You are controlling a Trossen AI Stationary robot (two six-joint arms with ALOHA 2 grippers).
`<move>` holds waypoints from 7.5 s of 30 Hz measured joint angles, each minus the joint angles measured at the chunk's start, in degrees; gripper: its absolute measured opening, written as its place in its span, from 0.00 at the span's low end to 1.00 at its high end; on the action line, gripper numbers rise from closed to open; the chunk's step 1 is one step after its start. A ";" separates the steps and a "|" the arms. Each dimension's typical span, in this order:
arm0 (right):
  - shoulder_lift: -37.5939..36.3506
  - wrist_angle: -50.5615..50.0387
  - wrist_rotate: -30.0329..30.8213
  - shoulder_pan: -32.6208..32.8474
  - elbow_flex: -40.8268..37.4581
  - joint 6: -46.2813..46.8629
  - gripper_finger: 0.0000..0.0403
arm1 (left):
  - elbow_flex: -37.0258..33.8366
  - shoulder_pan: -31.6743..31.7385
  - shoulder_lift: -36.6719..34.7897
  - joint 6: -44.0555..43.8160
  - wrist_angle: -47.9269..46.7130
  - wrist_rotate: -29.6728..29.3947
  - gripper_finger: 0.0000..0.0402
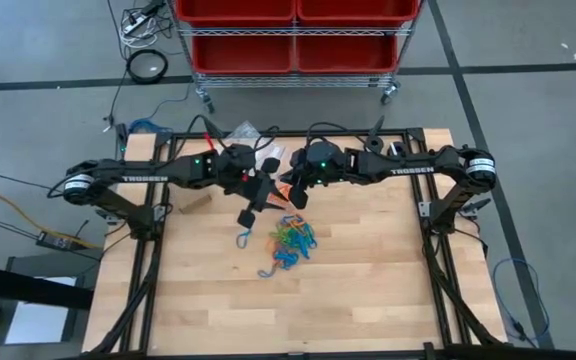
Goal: Sort rubber bands
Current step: Put the orange rubber band into the transparent zip bag
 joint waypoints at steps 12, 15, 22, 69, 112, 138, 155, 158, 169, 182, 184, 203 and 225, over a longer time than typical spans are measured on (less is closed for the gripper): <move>0.00 -0.24 -0.91 0.00 0.00 0.69 0.00 | 0.00 -0.01 -4.29 0.95 -4.62 -10.51 0.41; 0.00 -0.39 -0.88 0.00 0.00 1.22 0.00 | 0.00 0.05 -7.92 0.80 -7.61 -12.58 0.41; 0.00 -1.33 1.13 -1.21 0.00 3.93 0.00 | 0.02 -1.85 -15.25 -6.67 -18.49 -7.68 0.41; 0.00 0.60 -2.35 -2.40 0.00 5.27 0.00 | -25.35 -13.90 13.96 -13.22 17.98 -8.66 0.01; 0.00 1.31 -0.29 -1.68 0.00 5.37 0.00 | -3.85 -0.32 -3.50 -6.96 1.29 -5.41 0.10; 0.00 0.21 -0.32 -1.84 0.00 5.07 0.00 | 0.08 -1.23 -6.12 -7.46 -11.82 -13.71 0.44; 0.00 -4.65 -3.15 -5.42 0.00 9.78 0.00 | -9.75 -17.32 -8.57 -12.42 -14.33 -7.32 0.44; 0.00 -5.26 -3.48 -5.44 0.00 9.90 0.00 | -16.43 -18.34 -8.00 -12.70 -5.67 -7.39 0.44; 0.00 -4.49 -3.88 -5.42 0.00 9.61 0.00 | -28.62 -17.66 4.90 -12.15 22.06 -4.84 0.44; 0.00 -3.79 -3.76 -4.47 0.00 7.42 0.00 | -24.59 -12.51 22.42 -16.49 34.47 -4.44 0.43; 0.00 -3.84 -3.77 -4.26 0.00 7.28 0.00 | -24.62 -12.47 22.74 -17.27 36.01 -3.87 0.41; 0.00 -3.66 -3.77 -3.89 0.00 6.87 0.00 | -24.98 -12.58 9.55 -10.70 10.19 -4.92 0.01; 0.00 -1.47 -3.82 -3.65 0.00 6.93 0.00 | -24.85 -12.14 -4.02 -16.08 5.39 -5.38 0.26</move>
